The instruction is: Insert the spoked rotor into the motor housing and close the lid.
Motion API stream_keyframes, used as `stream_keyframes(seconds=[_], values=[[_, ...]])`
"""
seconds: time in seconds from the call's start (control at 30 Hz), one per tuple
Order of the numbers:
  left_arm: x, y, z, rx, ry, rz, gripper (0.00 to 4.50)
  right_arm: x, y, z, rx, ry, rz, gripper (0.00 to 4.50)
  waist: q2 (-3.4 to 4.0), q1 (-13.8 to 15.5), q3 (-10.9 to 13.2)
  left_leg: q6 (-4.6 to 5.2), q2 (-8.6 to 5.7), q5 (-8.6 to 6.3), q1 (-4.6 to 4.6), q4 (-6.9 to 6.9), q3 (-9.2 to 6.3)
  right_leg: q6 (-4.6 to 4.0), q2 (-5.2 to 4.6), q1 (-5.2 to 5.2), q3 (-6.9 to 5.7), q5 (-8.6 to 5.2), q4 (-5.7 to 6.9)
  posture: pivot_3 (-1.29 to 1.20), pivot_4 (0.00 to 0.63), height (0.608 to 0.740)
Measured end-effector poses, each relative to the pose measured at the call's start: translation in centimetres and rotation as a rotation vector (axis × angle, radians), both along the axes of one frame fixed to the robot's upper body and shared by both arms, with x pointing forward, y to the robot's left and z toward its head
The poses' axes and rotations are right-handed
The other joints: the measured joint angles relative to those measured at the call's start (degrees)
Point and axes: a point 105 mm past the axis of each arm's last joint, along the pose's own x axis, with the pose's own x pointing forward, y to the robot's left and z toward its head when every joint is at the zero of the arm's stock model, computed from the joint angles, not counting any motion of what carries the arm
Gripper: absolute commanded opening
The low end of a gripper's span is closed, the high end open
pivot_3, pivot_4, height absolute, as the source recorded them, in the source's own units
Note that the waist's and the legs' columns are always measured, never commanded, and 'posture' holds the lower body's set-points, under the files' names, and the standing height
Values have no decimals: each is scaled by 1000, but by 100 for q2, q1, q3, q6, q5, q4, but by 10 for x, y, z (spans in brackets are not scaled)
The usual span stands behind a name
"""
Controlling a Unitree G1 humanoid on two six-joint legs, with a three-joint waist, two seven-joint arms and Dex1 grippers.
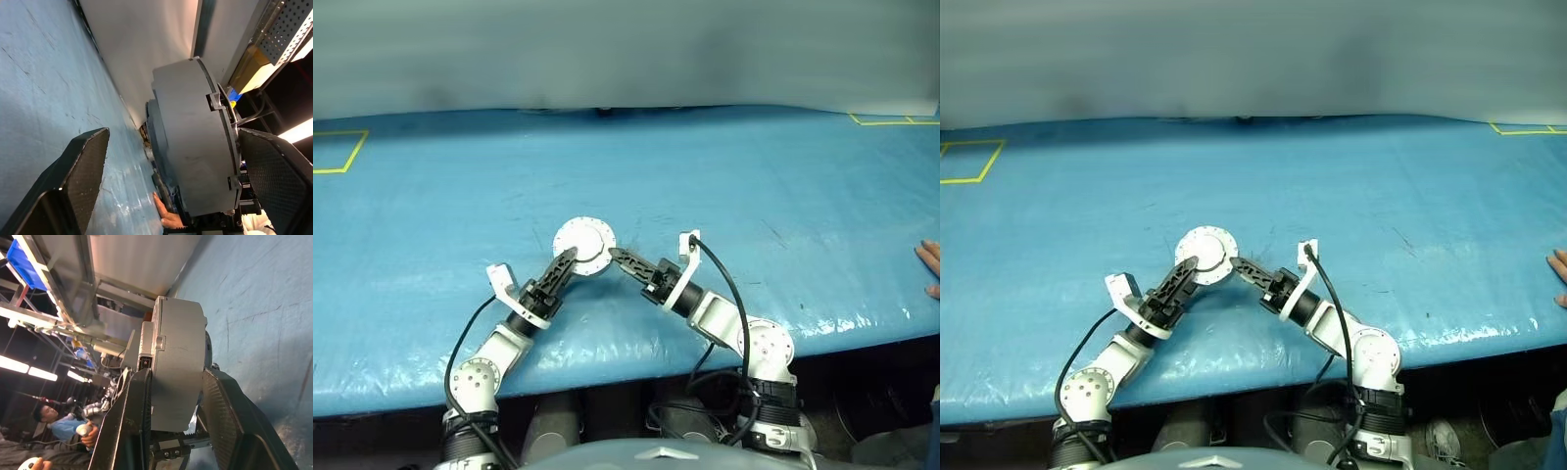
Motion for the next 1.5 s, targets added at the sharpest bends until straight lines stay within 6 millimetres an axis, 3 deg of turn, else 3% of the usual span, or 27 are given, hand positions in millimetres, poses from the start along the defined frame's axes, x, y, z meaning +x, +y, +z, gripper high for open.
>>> stream_keyframes(seconds=[0.27,0.4,0.5,0.67,0.9,1.1,1.27,1.33,1.5], values=[[2,-8,6,-25,-27,-29,4469,-9,9,-5,-26,-2,55,1192,-2,11,0,0,-2,0,-1,8,-1,-16,0,4,1,-10,1,0,150,740],[5,-8,9,-34,-35,-25,3587,-4,5,-3,-25,-7,25,1192,-2,11,0,0,-2,0,-2,10,-2,-16,1,4,1,-9,1,0,150,740],[6,-8,6,-56,-21,-20,2577,-1,4,-1,-28,-16,11,1192,-3,6,0,0,-2,0,-3,8,-4,-15,3,3,1,-9,1,0,150,740],[7,-8,3,-76,0,-1,2481,3,6,-2,-47,-18,-7,1192,-3,8,0,0,-2,0,-4,9,-5,-14,3,2,1,-8,1,0,150,740],[12,-5,-3,-53,43,58,2481,19,-4,-2,-105,-68,-120,3436,-5,8,1,1,-3,0,-5,13,-5,-13,3,2,2,-8,1,0,150,740],[51,12,12,-47,28,265,2481,41,-28,-1,-187,-128,-314,3436,-12,24,4,2,-8,1,-25,41,-23,18,9,3,-6,11,5,0,150,740],[101,33,25,-12,49,490,2481,41,-42,2,-186,-152,-377,3436,-22,49,9,11,-39,-3,-41,66,-37,30,10,6,-12,20,4,0,150,740],[119,34,23,14,87,538,2481,37,-46,2,-185,-160,-394,3436,-26,65,11,14,-46,-4,-42,67,-40,39,7,9,-12,26,2,0,150,740],[143,46,10,75,187,638,2481,30,-51,1,-186,-163,-422,3436,-45,21,23,17,-46,-7,-45,68,-37,45,6,6,-11,29,0,0,150,740]])
